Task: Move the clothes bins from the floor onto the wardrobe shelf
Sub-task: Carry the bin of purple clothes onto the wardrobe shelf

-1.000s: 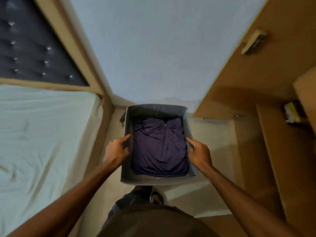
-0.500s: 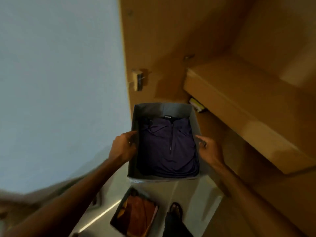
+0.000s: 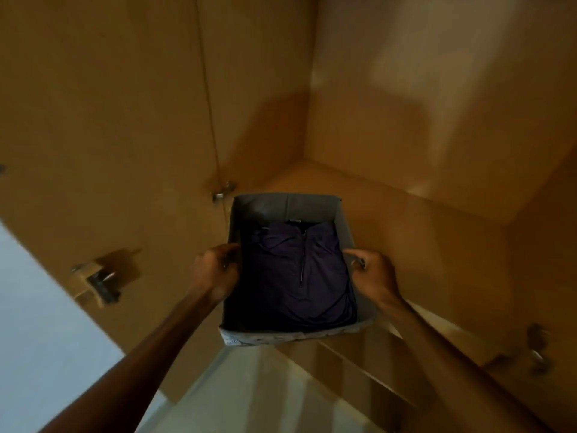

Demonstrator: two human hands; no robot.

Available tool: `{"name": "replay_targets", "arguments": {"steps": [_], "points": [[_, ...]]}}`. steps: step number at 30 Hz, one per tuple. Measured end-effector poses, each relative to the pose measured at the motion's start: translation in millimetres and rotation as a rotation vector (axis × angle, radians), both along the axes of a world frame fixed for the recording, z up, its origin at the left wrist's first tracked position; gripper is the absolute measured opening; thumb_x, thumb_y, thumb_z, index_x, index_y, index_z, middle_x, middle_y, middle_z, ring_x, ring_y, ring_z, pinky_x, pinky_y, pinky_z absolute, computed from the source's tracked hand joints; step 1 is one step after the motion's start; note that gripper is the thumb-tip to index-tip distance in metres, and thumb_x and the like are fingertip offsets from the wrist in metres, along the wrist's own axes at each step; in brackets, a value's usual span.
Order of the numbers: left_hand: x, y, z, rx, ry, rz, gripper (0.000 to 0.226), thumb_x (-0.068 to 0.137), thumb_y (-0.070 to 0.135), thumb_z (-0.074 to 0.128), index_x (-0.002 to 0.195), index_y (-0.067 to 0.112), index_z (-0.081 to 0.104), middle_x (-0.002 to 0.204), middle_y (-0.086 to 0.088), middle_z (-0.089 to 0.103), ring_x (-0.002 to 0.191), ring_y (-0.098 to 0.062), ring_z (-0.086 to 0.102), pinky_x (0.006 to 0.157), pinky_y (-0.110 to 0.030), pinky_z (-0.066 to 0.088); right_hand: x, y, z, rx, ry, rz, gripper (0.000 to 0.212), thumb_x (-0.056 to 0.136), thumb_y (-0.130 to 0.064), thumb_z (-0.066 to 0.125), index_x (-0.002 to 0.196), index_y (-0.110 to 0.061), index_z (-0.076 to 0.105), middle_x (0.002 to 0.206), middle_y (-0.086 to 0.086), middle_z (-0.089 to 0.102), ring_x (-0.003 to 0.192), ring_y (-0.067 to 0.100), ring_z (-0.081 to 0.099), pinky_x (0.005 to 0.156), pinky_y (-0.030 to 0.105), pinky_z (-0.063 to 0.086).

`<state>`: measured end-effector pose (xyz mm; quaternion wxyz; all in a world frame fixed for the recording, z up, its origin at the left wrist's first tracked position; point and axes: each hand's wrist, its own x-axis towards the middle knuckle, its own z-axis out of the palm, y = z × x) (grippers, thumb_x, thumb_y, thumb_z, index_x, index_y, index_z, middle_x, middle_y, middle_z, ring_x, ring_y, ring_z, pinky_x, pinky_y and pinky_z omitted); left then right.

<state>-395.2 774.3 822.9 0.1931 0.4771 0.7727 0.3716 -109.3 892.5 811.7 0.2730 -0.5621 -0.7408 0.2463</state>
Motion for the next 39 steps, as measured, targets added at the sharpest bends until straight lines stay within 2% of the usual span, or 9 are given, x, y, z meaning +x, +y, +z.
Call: {"name": "replay_targets", "arguments": {"steps": [3,9,18,24,27,30,33,36,39], "points": [[22.4,49.4,2.6,-0.002,-0.017,-0.085,0.049,0.085,0.001,0.05,0.129,0.019,0.061,0.12,-0.009,0.068,0.097,-0.023,0.069,0.079,-0.032,0.059,29.7,22.3,4.0,-0.003,-0.013,-0.072,0.038,0.092,-0.006,0.049,0.121,-0.022,0.066,0.061,-0.003,0.063,0.045,0.016,0.051,0.045,0.023,0.042],[67.3,141.9,23.3,0.008,0.21,-0.276,0.046,0.084,0.014,0.046,0.126,0.024,0.063,0.118,-0.013,0.07,0.095,-0.036,0.067,0.082,-0.045,0.057,79.6,61.4,9.8,-0.062,0.023,-0.276,0.041,0.09,-0.005,0.048,0.125,-0.019,0.063,0.129,0.006,0.062,0.095,0.024,0.066,0.075,0.021,0.047],[124.4,256.6,15.7,-0.005,0.21,-0.548,0.044,0.084,0.007,0.048,0.122,0.02,0.065,0.12,-0.012,0.069,0.1,-0.034,0.067,0.082,-0.04,0.055,136.6,110.8,4.4,-0.131,-0.018,-0.562,0.035,0.085,-0.002,0.053,0.109,-0.017,0.073,0.115,0.006,0.07,0.108,0.027,0.063,0.085,0.025,0.047],[164.0,304.6,2.5,-0.037,-0.044,-0.646,0.033,0.091,0.001,0.049,0.118,0.009,0.065,0.12,-0.01,0.066,0.092,-0.02,0.061,0.075,-0.027,0.048,189.6,141.8,-14.4,-0.184,-0.08,-0.633,0.048,0.087,-0.008,0.051,0.131,-0.027,0.055,0.135,0.012,0.057,0.106,0.031,0.062,0.092,0.038,0.05],[180.6,316.4,-2.9,-0.195,-0.385,-0.713,0.043,0.086,0.013,0.069,0.127,0.012,0.057,0.13,-0.004,0.059,0.105,-0.019,0.059,0.087,-0.031,0.05,179.5,124.8,4.6,-0.111,-0.205,-0.604,0.068,0.09,-0.008,0.056,0.15,-0.011,0.024,0.152,0.008,0.031,0.137,0.03,0.035,0.109,0.031,0.027],[179.3,319.8,-4.1,-0.522,-0.181,-1.025,0.096,0.057,0.056,0.087,0.137,0.021,0.048,0.137,0.006,0.053,0.12,-0.018,0.056,0.1,-0.036,0.048,184.6,107.1,-1.2,-0.189,-0.147,-0.688,0.069,0.087,-0.01,0.061,0.146,-0.005,0.026,0.138,0.016,0.047,0.124,0.036,0.049,0.103,0.043,0.041],[177.3,319.3,-0.4,-0.723,0.201,-1.173,0.082,0.058,0.04,0.09,0.129,0.018,0.056,0.119,0.001,0.062,0.097,-0.018,0.066,0.075,-0.032,0.06,195.2,94.0,-2.5,-0.477,-0.041,-0.799,0.03,0.09,-0.016,0.057,0.116,-0.008,0.044,0.105,0.02,0.066,0.08,0.03,0.069,0.064,0.042,0.058],[187.7,326.8,-1.3,-0.613,0.078,-1.044,0.077,0.062,0.005,0.088,0.129,0.011,0.052,0.123,-0.004,0.054,0.088,-0.02,0.064,0.058,-0.028,0.056,200.9,95.5,-0.6,-0.579,0.045,-0.822,0.023,0.094,-0.01,0.053,0.115,-0.002,0.052,0.092,0.019,0.068,0.064,0.023,0.067,0.054,0.035,0.058],[201.0,326.0,-11.7,-0.214,0.108,-0.965,0.062,0.071,0.004,0.08,0.128,0.01,0.055,0.122,-0.002,0.058,0.101,-0.02,0.06,0.075,-0.024,0.049,205.9,104.0,-7.8,-0.27,-0.005,-0.839,0.032,0.091,-0.004,0.051,0.122,0.004,0.052,0.114,0.022,0.061,0.1,0.036,0.063,0.083,0.035,0.051]]}}
